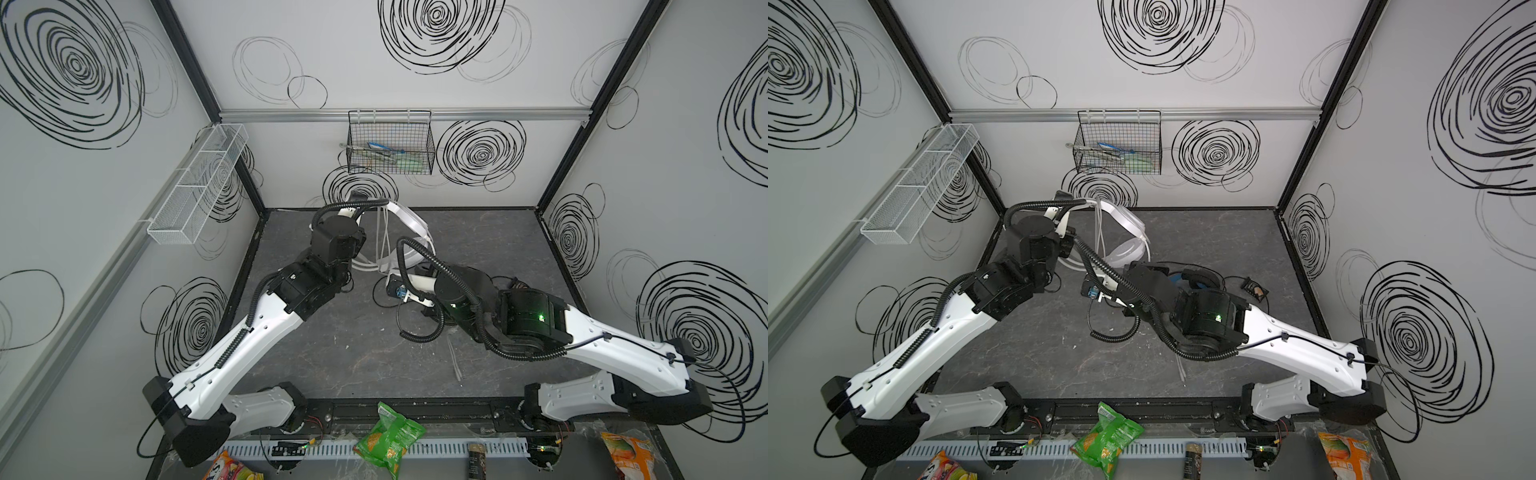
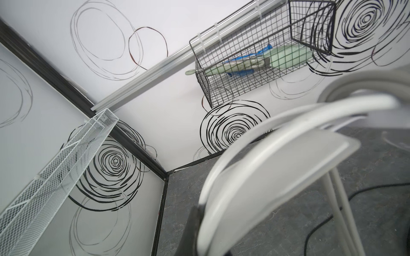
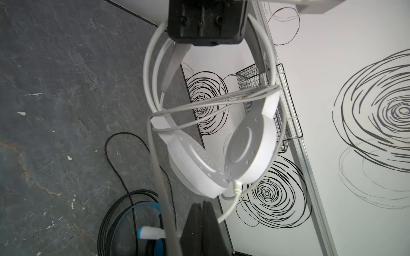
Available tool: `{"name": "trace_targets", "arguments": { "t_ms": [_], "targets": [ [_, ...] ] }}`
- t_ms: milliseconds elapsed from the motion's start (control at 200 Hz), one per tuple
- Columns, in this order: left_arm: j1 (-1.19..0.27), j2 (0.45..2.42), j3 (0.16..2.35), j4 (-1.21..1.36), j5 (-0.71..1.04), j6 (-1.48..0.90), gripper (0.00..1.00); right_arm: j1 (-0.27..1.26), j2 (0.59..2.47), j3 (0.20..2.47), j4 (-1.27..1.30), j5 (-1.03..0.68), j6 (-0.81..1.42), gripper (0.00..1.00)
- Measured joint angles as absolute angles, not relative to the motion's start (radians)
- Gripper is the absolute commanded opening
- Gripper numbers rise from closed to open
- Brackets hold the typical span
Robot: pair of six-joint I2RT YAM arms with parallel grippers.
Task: Wrap the headphones
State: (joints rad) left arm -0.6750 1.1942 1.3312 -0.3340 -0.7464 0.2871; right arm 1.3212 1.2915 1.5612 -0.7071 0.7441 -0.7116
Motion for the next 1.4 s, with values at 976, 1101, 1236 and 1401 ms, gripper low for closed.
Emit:
{"name": "trace_targets", "arguments": {
  "t_ms": [976, 1101, 1236, 1401],
  "targets": [
    [-0.849, 1.082, 1.323, -0.584, -0.329, 0.37, 0.0, 1.018, 1.25, 1.527, -0.475, 0.656, -0.794, 0.15],
    [-0.9, 1.082, 1.336, -0.628, -0.305, 0.353, 0.0, 0.982, 1.238, 1.539, -0.471, 0.614, -0.749, 0.14],
    [-0.918, 1.074, 1.343, -0.647, -0.277, 0.322, 0.0, 0.953, 1.218, 1.539, -0.47, 0.571, -0.703, 0.14],
    [-0.913, 1.071, 1.411, -0.653, -0.268, 0.271, 0.0, 0.892, 1.193, 1.538, -0.464, 0.511, -0.63, 0.13]
  ]
}}
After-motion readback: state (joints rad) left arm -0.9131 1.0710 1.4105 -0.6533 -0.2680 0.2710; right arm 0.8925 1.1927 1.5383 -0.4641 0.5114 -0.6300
